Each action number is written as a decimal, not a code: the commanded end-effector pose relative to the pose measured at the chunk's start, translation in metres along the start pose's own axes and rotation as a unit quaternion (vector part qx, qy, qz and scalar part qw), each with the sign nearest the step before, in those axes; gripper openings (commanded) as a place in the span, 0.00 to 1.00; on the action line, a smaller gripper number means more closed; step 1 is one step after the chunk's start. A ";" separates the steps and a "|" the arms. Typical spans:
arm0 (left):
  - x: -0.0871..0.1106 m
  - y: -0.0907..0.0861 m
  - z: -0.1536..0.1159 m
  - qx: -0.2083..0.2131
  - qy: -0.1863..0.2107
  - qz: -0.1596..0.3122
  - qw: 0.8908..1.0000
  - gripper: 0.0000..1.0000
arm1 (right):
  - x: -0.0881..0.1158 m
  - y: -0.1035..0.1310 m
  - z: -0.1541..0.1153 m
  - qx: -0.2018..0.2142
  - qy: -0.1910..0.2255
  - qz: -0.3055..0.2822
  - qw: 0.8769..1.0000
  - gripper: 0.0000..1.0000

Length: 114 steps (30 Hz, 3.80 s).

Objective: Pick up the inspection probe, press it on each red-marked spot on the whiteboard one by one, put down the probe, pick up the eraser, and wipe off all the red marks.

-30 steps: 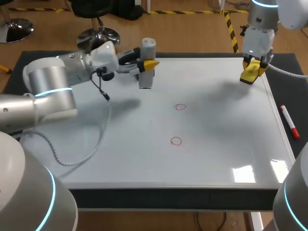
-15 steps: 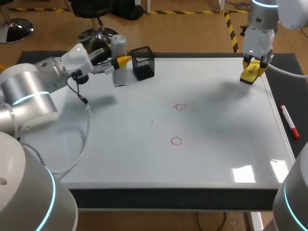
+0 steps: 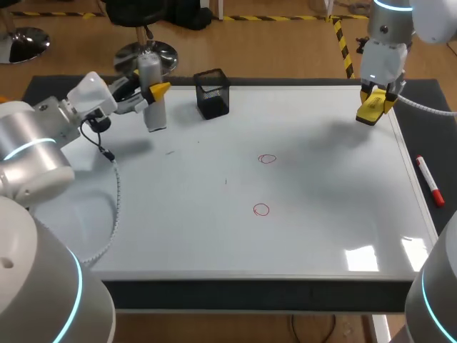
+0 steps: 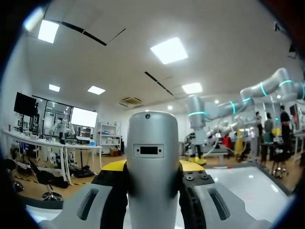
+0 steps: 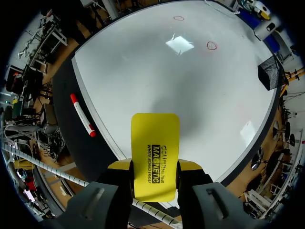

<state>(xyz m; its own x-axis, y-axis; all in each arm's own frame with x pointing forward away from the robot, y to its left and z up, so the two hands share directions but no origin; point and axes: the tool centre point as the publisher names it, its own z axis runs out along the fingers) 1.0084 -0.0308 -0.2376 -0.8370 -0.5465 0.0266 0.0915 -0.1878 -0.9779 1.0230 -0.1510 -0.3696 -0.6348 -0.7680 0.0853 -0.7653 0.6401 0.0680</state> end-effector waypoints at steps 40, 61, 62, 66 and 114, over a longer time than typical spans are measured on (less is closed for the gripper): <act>-0.001 -0.002 -0.006 0.004 -0.009 -0.003 1.000 0.00 | -0.022 0.040 -0.007 0.010 -0.003 -0.068 0.998 0.00; -0.001 -0.002 -0.006 0.004 -0.009 -0.003 1.000 0.00 | -0.084 0.159 -0.020 0.017 -0.026 -0.223 0.974 0.00; -0.001 -0.002 -0.006 0.004 -0.009 -0.003 1.000 0.00 | -0.086 0.165 -0.020 0.017 -0.025 -0.228 0.973 0.00; -0.001 -0.002 -0.006 0.004 -0.009 -0.003 1.000 0.00 | -0.096 0.188 -0.012 0.015 -0.024 -0.249 0.968 0.00; -0.001 -0.002 -0.006 0.004 -0.009 -0.003 1.000 0.00 | -0.173 0.267 0.064 0.011 -0.027 -0.367 0.930 0.00</act>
<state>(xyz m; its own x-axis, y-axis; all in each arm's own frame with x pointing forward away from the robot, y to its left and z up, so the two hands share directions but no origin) 1.0049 -0.0239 -0.2371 -0.8302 -0.5562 0.0375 0.0873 -0.1961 -0.9767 0.9163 0.1471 -0.4278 0.0527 -0.9980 -0.0344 -0.9967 -0.0547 0.0597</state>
